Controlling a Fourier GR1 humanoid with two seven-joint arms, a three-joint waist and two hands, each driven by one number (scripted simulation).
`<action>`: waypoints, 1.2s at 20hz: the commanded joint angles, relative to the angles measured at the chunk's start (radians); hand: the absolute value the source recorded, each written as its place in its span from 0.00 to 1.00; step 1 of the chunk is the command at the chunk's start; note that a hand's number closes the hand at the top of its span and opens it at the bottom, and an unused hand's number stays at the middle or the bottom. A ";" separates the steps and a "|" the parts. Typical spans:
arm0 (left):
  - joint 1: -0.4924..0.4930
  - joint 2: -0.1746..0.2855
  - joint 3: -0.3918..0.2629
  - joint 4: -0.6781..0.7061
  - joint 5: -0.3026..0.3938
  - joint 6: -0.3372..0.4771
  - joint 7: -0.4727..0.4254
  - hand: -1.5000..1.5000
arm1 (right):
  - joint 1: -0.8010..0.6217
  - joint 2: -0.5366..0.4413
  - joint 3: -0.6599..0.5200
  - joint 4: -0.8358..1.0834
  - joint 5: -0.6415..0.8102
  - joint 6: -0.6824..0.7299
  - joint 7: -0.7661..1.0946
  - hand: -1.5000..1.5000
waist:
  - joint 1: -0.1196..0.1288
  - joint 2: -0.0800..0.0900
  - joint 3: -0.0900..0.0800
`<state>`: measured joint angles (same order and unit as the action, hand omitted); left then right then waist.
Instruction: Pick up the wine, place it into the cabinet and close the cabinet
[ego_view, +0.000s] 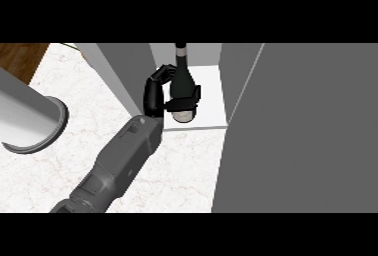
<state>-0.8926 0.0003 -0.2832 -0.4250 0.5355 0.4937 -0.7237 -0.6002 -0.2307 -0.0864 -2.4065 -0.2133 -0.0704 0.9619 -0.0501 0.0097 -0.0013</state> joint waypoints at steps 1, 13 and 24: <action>-0.015 0.000 0.038 0.059 0.042 -0.041 -0.026 1.00 | 0.007 -0.025 -0.056 -0.059 -0.094 0.004 0.047 0.00 | 0.010 -0.002 0.001; -0.243 0.020 0.070 0.274 0.023 0.049 0.006 1.00 | 0.061 0.036 0.020 -0.077 -0.056 0.014 -0.015 0.00 | -0.021 0.009 0.001; -0.271 0.052 0.063 0.380 -0.016 0.041 0.046 1.00 | -0.005 0.040 0.068 -0.033 -0.017 0.002 -0.018 0.00 | -0.036 0.021 -0.001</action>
<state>-1.1433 0.0280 -0.2173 -0.0769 0.5320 0.5613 -0.7136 -0.5982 -0.1948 -0.0409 -2.3974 -0.2211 -0.0633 0.9258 -0.0808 0.0266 -0.0010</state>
